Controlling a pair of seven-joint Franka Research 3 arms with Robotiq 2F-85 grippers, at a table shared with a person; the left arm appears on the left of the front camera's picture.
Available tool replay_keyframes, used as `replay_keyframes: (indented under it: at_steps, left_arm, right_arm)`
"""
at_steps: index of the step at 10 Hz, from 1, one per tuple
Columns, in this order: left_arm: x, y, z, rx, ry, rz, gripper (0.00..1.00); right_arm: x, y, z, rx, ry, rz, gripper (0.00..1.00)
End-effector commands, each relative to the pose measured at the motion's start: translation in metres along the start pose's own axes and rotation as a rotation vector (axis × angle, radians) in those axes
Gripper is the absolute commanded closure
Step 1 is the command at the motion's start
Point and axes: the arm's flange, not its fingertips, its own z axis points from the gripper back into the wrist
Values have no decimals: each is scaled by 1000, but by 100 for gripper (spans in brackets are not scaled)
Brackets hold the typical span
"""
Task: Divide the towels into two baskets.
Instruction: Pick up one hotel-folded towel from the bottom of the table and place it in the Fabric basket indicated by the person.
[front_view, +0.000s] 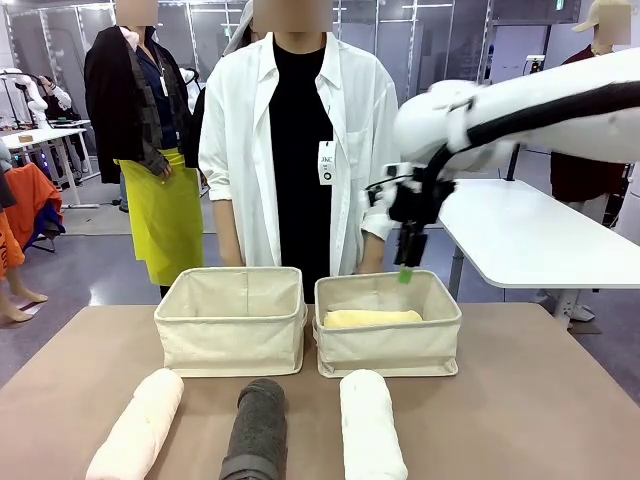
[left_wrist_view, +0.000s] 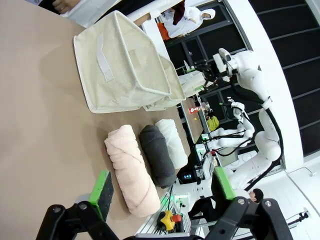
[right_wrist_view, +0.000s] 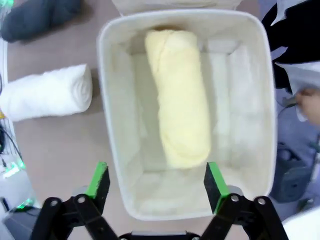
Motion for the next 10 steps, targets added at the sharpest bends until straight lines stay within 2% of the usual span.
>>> replay_keyframes:
  at_steps: [1, 4, 7, 8, 9, 10]
  left_arm:
    - [-1, -2, 3, 0, -1, -7, 0]
    - [-1, -2, 3, 0, -1, -7, 0]
    - [-1, -2, 3, 0, -1, -7, 0]
    - [-1, -2, 3, 0, -1, -7, 0]
    - [-1, -2, 3, 0, -1, -7, 0]
    - [-1, -2, 3, 0, -1, -7, 0]
  right_arm:
    - [-66, 46, -1, 40, -188, -192, 5]
    - [-181, 92, -6, 166, -458, -516, 5]
    - [-286, 119, -44, 417, -780, -678, 5]
    - [-320, 120, -43, 477, -795, -745, 5]
    - [-344, 121, -37, 524, -860, -716, 5]
    - [-372, 123, -35, 581, -882, -717, 5]
